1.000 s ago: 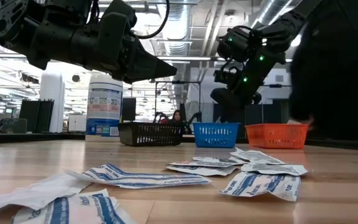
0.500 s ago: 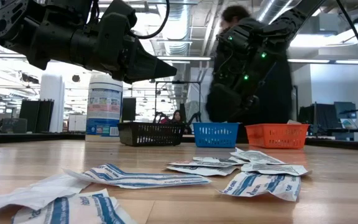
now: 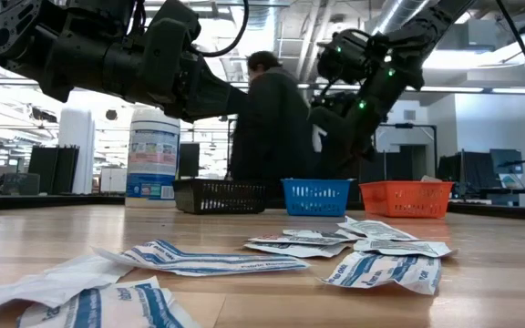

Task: Pick & Place First Aid Supplies
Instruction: Put the black towelette pack into the black bin

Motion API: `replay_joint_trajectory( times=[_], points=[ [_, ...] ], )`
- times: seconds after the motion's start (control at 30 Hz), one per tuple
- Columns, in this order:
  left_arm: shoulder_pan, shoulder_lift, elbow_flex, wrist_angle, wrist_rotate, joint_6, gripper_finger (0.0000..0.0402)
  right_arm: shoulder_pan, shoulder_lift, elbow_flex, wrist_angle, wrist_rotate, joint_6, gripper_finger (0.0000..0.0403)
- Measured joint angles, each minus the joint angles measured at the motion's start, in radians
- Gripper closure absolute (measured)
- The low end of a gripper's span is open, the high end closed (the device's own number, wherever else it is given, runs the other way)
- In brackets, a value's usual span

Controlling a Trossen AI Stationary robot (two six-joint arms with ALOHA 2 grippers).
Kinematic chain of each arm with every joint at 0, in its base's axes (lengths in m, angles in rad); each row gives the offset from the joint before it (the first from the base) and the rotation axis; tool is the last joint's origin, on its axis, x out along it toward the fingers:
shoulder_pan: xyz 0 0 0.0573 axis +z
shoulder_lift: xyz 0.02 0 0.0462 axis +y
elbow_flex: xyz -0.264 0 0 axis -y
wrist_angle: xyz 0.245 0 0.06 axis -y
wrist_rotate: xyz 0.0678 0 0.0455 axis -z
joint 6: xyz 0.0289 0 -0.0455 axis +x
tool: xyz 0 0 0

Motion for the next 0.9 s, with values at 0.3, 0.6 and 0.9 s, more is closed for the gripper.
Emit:
replay_joint_trajectory(
  times=[0.3, 0.6, 0.9],
  points=[
    [0.000, 0.000, 0.000, 0.000, 0.000, 0.000, 0.0392, 0.190, -0.033, 0.147, -0.199, 0.000, -0.025, 0.0331],
    [0.000, 0.000, 0.000, -0.003, 0.000, 0.000, 0.0392, 0.433, -0.026, 0.112, -0.217, 0.002, 0.082, 0.0331],
    [0.000, 0.000, 0.000, -0.002, 0.000, -0.003, 0.0392, 0.512, -0.025, 0.055, -0.204, 0.005, 0.213, 0.0331]
  ],
)
